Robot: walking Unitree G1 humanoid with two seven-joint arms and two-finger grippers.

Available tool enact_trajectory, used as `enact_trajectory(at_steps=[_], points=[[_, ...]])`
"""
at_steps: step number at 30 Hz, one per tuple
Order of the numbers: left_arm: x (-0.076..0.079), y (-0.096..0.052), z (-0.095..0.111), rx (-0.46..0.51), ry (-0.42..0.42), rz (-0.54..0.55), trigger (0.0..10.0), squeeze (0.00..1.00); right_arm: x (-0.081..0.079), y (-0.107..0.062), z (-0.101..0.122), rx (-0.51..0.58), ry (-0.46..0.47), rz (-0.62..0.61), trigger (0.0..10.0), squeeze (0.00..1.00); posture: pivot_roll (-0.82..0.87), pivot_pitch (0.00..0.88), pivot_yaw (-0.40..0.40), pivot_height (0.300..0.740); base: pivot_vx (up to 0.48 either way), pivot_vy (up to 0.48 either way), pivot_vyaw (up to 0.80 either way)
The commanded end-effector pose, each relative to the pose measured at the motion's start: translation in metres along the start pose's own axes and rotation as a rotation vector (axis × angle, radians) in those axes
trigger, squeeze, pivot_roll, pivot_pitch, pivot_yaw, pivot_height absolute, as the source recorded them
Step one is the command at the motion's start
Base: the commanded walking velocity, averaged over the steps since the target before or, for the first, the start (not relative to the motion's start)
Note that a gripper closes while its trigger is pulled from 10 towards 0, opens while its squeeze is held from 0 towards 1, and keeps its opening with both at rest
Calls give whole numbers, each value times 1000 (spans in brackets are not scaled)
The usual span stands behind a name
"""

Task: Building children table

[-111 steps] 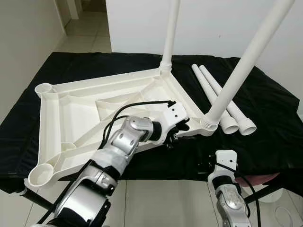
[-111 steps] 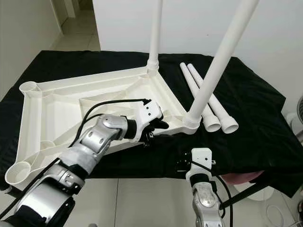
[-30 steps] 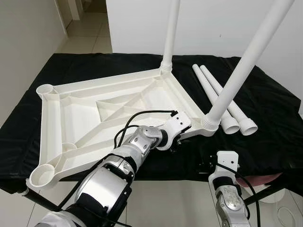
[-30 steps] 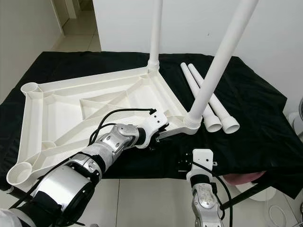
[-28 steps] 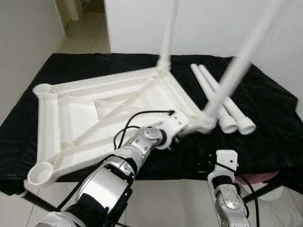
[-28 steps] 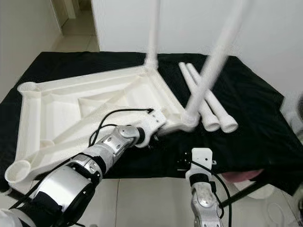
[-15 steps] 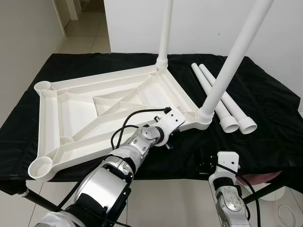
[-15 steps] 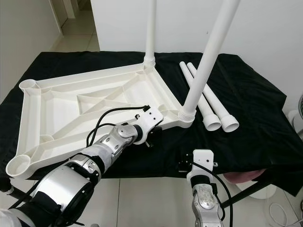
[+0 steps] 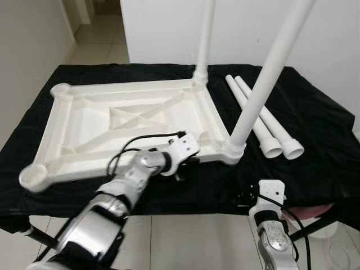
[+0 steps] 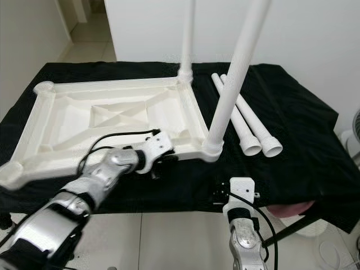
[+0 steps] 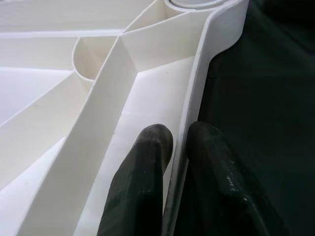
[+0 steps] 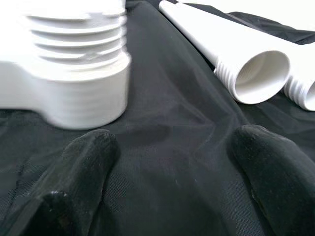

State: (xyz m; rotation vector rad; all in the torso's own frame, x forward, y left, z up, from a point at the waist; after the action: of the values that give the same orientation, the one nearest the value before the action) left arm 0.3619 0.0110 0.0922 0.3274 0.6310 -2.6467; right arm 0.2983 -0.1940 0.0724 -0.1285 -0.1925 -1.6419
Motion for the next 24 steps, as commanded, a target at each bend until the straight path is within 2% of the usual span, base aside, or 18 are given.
enact_trajectory(at_steps=[1,2,5,9,10,11,12,14,15,20,21,23,24], points=[[23,-23,-28,-76,-5,-154,0,0,-1,0,-5,-17,-7,13,10000,0,-96,0,-1,740,0,0,0],[23,-23,-28,-76,-5,-154,0,0,-1,0,-5,-17,-7,13,10000,0,-96,0,-1,740,0,0,0],[31,-41,-35,-90,1,-195,0,0,-4,5,-3,-7,-10,33,10000,0,-85,0,-9,740,0,0,0],[28,-40,-32,-85,16,-171,0,0,-10,9,-1,2,-8,71,10000,0,-72,0,-23,740,0,0,0],[25,-38,-30,-83,10,-150,10000,0,-13,11,0,7,-7,85,10000,0,-71,0,-25,740,0,0,0],[23,-36,-28,-83,7,-136,10000,0,-15,12,1,10,-6,94,10000,0,-71,0,-25,740,0,0,0],[22,-34,-24,-69,-6,-128,10000,431,-16,13,1,10,-1,106,10000,0,-71,0,-28,740,0,0,0],[21,-33,-21,-58,-16,-124,10000,431,-17,13,1,10,3,114,10000,0,-71,0,-28,740,0,0,0],[22,-32,-16,-41,-23,-129,10000,1000,-18,13,1,8,11,124,10000,0,-71,0,-33,740,0,0,0],[24,-32,-2,-2,-16,-124,10000,1000,-14,15,0,2,22,122,10000,0,-74,0,-38,740,0,0,0],[25,-33,4,15,-8,-124,10000,580,-12,15,0,3,20,119,10000,0,-79,0,-43,740,0,0,0],[25,-34,8,27,-4,-124,10000,580,-11,15,0,4,18,117,10000,0,-79,0,-43,740,0,0,0],[25,-34,14,50,-10,-125,10000,0,-10,14,0,6,15,116,10000,0,-82,0,-43,740,0,0,0]])
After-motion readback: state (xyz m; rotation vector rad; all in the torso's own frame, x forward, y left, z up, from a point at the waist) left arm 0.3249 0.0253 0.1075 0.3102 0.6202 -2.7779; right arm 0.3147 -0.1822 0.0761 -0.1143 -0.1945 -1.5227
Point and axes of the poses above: a point about 5 cm out from each wrist's last joint towards the gripper, its own y axis pointing out of the wrist towards the gripper, its own z axis along the axis of the wrist's last joint, x = y × z, the point moved 6 cm from there along y, pointing out of the wrist towards the gripper, and after that the axes turned 4 degrees about -y, right-handed, at the moved point
